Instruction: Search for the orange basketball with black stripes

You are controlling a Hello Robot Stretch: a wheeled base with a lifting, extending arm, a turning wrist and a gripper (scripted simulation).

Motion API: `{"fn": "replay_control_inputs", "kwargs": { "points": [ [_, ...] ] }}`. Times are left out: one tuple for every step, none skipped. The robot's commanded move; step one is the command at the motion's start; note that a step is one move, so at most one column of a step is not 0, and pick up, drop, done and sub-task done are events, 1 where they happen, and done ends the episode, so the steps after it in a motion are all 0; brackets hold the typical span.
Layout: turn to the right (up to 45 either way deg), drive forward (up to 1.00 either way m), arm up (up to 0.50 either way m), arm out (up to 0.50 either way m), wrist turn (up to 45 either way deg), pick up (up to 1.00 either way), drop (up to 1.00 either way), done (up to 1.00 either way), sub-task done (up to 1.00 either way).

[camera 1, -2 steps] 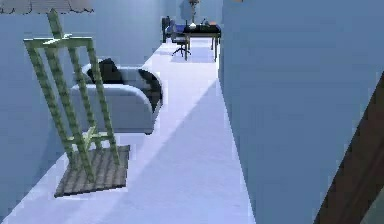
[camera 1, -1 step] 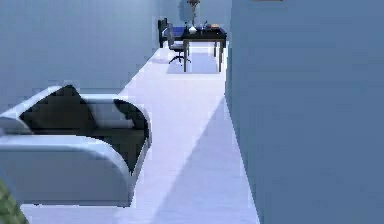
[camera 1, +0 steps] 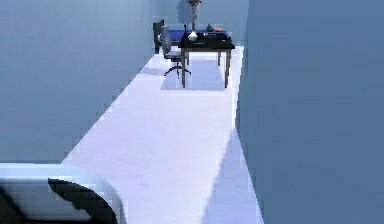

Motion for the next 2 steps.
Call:
{"fn": "replay_control_inputs", "kwargs": {
  "points": [
    [3.0, 0.00, 0.00, 0.00, 0.0, 0.00, 0.00, 0.00, 0.00],
    [0.0, 1.00, 0.00, 0.00, 0.0, 0.00, 0.00, 0.00, 0.00]
  ]
}}
